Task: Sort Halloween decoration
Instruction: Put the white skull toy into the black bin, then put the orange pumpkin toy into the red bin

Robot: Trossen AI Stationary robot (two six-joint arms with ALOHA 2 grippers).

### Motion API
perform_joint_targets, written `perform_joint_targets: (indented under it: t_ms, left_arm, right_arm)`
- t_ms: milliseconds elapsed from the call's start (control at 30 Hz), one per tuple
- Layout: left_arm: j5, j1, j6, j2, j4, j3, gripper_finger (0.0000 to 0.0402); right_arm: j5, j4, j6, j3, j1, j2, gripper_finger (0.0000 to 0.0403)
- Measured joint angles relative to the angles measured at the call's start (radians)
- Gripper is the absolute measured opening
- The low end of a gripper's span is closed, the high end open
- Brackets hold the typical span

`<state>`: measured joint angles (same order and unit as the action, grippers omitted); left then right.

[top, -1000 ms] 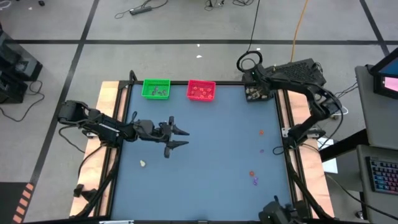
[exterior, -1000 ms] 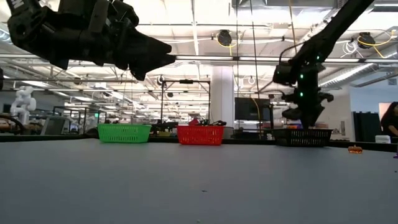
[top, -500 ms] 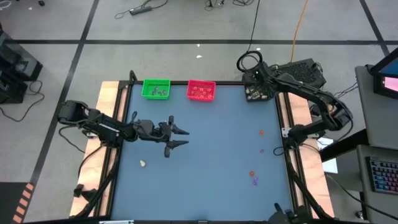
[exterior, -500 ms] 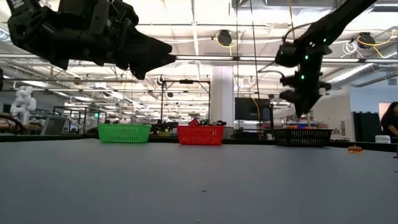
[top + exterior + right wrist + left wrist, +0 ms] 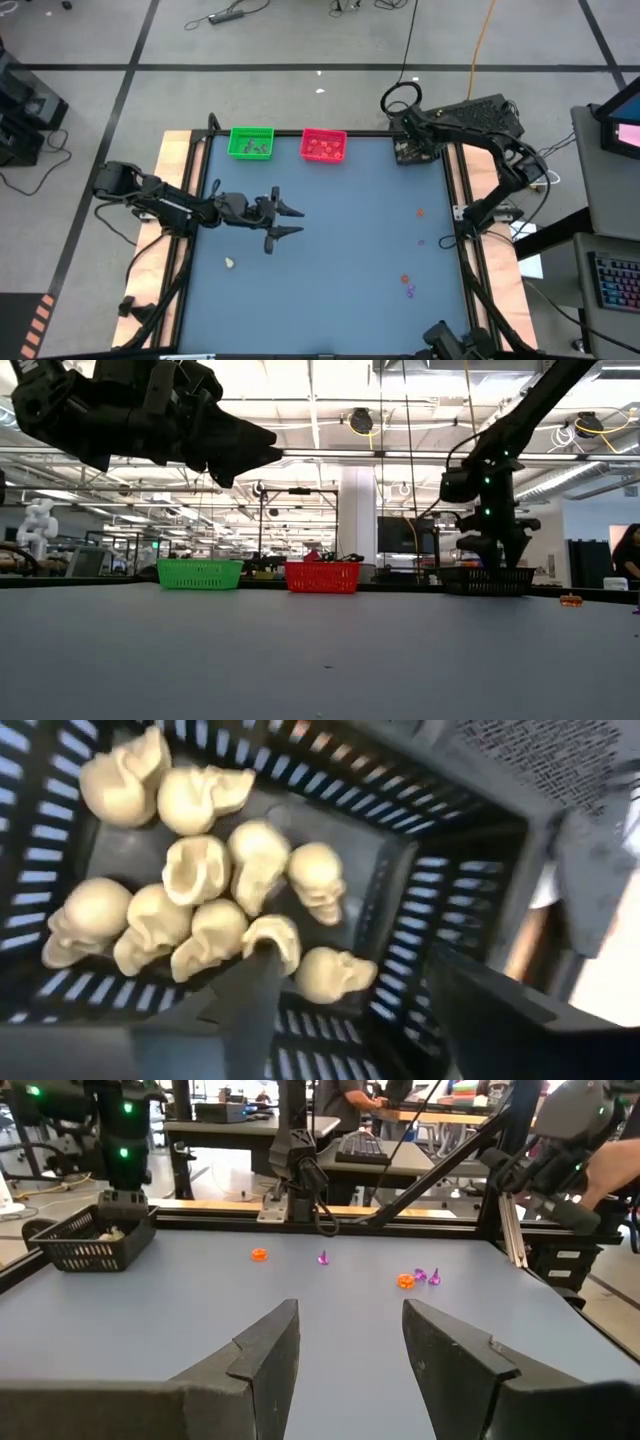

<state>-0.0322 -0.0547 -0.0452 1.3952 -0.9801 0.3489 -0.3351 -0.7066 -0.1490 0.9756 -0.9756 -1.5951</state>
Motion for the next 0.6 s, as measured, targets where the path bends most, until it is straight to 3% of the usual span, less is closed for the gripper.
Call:
perform_joint_targets:
  t_ms: [133,267,467,600]
  left_arm:
    - [0.0,0.0,0.0,0.0,0.0,0.0,0.0184]
    - [0.0,0.0,0.0,0.0,0.001,0.0,0.0184]
    - [0.0,0.0,0.0,0.0,0.002,0.0,0.0184]
    - [0.0,0.0,0.0,0.0,0.002,0.0,0.0184]
  right_arm:
    - [-0.001,-0.07,0.0,0.071,0.0,0.027,0.027]
    - [0.005,-0.16,-0.003,0.142,0.0,0.032,0.0277]
    - [0.117,-0.268,-0.03,0.197,-0.005,0.031,0.0255]
    - [0.228,-0.362,0.019,0.216,0.018,0.038,0.0204]
